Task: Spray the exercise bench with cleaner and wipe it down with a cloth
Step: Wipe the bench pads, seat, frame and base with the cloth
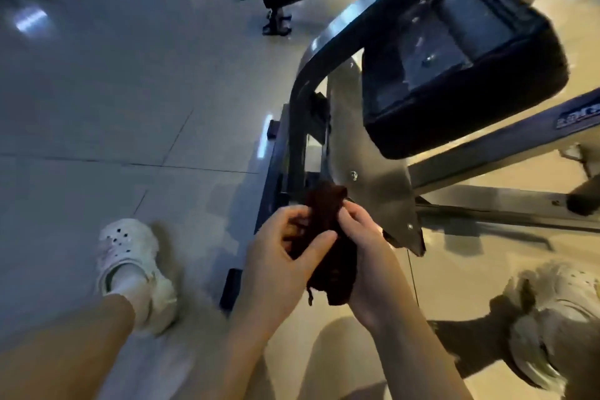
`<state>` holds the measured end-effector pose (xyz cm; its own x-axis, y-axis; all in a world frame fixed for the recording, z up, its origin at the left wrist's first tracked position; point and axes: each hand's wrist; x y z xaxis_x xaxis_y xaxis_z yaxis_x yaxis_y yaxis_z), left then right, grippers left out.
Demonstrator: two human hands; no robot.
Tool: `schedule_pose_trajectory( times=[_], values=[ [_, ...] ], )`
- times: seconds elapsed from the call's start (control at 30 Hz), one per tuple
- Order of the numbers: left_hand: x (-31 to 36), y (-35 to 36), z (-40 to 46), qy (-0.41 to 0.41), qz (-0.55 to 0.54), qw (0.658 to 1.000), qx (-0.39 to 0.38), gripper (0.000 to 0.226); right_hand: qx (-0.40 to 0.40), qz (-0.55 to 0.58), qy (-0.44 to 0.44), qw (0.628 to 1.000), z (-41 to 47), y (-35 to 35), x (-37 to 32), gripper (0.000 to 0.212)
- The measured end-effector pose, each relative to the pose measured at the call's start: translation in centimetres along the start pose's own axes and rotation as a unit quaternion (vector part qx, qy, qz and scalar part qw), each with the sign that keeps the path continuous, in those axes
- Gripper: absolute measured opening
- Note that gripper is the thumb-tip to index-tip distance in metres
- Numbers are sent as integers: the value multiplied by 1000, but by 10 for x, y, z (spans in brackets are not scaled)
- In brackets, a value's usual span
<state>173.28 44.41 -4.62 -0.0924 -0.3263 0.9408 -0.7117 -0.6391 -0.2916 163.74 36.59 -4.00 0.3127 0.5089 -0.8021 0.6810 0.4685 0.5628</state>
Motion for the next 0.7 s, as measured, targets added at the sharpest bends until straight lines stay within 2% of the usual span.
schedule_pose_trajectory(
  times=[0.1, 0.17, 0.23, 0.33, 0.4, 0.47, 0.57, 0.63, 0.7],
  values=[
    [-9, -26, 20, -51, -68, 996, 8, 29, 1, -56, -38, 998, 8, 32, 16, 27],
    [-2, -40, 35, -44, -64, 997, -3, 25, 16, -92, -70, 993, 18, 47, 14, 22],
    [8, -49, 44, -24, -70, 997, 2, 20, 37, -185, -119, 975, 28, 58, 9, 15],
    [24, -60, 55, 9, -44, 999, 6, 16, 37, -336, -204, 919, 39, 66, 1, 14],
    [36, -72, 64, 31, -13, 999, 14, 15, 15, -401, -226, 888, 42, 70, -8, 13],
    [51, -86, 77, 76, 56, 995, 37, 16, 13, -485, -242, 840, 44, 72, -20, 9],
    [79, -110, 97, 170, 187, 966, 52, 19, 6, -570, -239, 786, 43, 82, -38, 19],
    [94, -127, 108, 204, 240, 949, 23, 19, -26, -637, -209, 742, 39, 96, -43, 27],
    [105, -143, 119, 222, 249, 943, -17, 21, -16, -692, -192, 696, 34, 109, -45, 32]
  ],
)
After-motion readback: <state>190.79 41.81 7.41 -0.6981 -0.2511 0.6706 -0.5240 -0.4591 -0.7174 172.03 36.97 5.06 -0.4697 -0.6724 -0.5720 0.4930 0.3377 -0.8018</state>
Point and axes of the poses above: each hand's wrist, its own z-axis towards the middle knuckle, its own y-axis out of the palm, x = y × z, and after that the axes turned 11 degrees about -y, right-handed
